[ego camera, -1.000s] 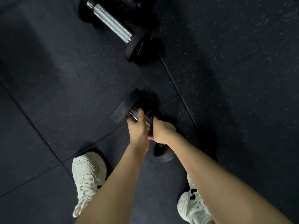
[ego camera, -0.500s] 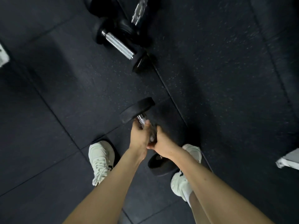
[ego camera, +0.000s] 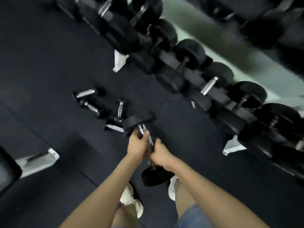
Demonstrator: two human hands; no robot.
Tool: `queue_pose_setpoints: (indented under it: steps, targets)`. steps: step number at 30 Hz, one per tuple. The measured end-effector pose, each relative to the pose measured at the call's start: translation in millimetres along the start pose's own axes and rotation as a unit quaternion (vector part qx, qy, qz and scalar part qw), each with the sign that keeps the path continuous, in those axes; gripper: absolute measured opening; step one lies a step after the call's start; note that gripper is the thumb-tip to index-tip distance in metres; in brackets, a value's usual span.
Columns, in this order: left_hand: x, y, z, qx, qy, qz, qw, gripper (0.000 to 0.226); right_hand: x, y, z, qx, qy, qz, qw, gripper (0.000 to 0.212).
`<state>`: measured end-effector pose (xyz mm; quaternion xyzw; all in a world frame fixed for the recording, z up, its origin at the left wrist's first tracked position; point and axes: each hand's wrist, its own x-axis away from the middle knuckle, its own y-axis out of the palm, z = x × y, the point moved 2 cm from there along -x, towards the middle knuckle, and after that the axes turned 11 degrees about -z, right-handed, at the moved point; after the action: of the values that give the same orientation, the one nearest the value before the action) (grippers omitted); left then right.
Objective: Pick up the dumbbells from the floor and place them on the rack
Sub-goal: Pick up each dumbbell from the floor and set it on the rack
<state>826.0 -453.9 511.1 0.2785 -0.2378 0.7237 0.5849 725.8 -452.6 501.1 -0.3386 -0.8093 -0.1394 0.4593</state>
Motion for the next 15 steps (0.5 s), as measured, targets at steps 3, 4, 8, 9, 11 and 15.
queue_pose_setpoints:
  steps: [3,4,8,9,11,15]
  targets:
    - [22.8,5.5,73.2,-0.035,0.043,-0.026,0.998,0.024,40.9,-21.2,-47.5,-0.065,-0.056,0.047,0.995,0.06]
    - [26.2,9.4,95.0,-0.044,0.056,-0.035,0.997,0.021,51.1,-30.6,-61.2,-0.084,-0.075,0.062,0.992,0.065]
    - [21.9,35.3,172.3,-0.077,0.094,-0.067,0.99,0.011,76.6,-82.3,-107.5,-0.119,-0.121,0.108,0.98,0.07]
    - [17.3,44.5,189.2,-0.076,0.097,-0.075,0.99,0.01,79.5,-97.6,-117.3,-0.122,-0.126,0.113,0.978,0.07]
    - [5.2,65.3,222.0,-0.079,0.096,-0.087,0.988,0.009,81.7,-130.8,-135.3,-0.127,-0.128,0.121,0.976,0.069]
    - [-26.3,111.3,281.8,-0.11,0.11,-0.105,0.982,0.006,76.9,-201.7,-163.3,-0.146,-0.151,0.138,0.968,0.057]
